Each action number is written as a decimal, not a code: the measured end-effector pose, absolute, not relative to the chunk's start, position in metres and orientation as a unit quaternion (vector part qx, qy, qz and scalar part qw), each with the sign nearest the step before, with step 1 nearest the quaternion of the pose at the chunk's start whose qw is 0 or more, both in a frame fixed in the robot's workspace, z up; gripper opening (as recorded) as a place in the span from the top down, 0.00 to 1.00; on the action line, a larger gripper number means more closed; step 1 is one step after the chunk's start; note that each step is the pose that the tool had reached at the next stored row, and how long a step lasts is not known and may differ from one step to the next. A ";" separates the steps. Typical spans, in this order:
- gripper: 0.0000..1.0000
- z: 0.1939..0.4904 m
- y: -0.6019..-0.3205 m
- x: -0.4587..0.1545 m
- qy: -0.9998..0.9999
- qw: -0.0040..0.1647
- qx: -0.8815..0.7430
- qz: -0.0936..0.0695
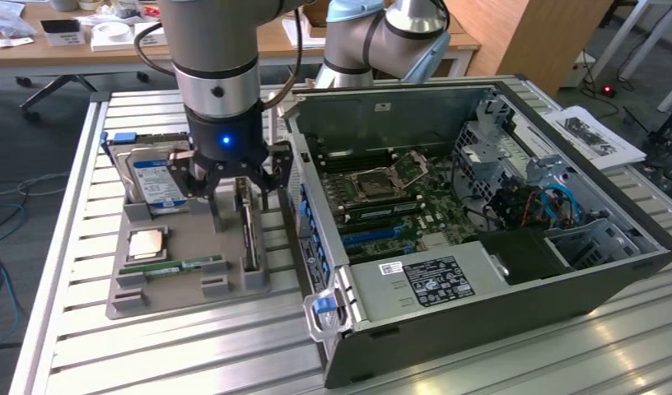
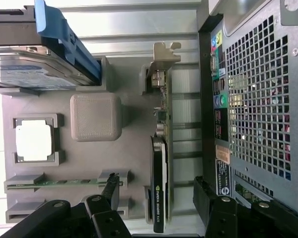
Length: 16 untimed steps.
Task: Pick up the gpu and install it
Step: 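Pick up the gpu and move the gpu toward the slot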
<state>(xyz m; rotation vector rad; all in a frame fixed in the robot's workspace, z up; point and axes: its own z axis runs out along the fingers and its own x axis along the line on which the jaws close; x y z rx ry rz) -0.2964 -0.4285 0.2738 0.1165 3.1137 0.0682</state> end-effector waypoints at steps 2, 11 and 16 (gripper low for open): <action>0.29 0.272 -0.429 -0.296 0.999 0.013 0.037 0.022; 0.29 0.265 -0.429 -0.296 0.999 0.012 0.037 0.022; 0.29 0.264 -0.429 -0.296 0.999 0.012 0.037 0.022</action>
